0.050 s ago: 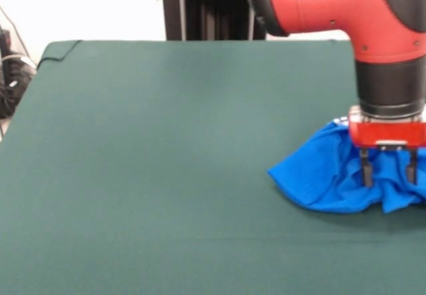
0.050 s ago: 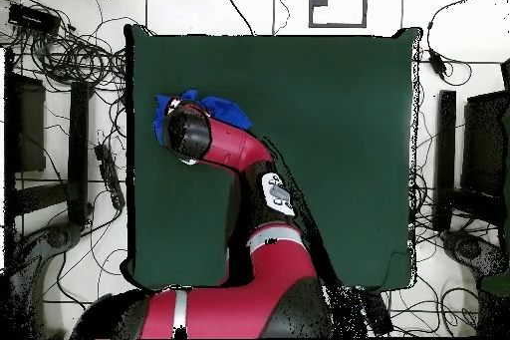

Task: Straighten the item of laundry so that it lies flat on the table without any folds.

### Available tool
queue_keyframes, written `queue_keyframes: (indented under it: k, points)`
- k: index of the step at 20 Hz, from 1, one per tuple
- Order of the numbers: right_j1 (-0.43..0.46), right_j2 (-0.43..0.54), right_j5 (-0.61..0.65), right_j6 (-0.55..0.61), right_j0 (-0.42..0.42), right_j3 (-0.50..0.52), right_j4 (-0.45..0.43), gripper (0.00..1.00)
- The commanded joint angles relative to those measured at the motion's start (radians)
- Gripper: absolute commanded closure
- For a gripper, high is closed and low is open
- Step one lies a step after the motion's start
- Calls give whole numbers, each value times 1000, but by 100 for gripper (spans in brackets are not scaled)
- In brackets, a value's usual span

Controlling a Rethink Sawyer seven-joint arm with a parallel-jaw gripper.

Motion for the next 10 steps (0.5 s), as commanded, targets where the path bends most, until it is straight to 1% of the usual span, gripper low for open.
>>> queue_keyframes:
  k: [1, 4, 5, 7, 10]
  points:
    - [34, -84, 226, 331, 88, -2, 95, 0]
    - [63, -155, 260, 311, 108, -28, 78, 0]
    - [85, -199, 269, 297, 122, -52, 62, 0]
    - [116, -228, 272, 261, 116, -80, 39, 0]
    - [146, -216, 256, 219, 93, -94, 27, 0]
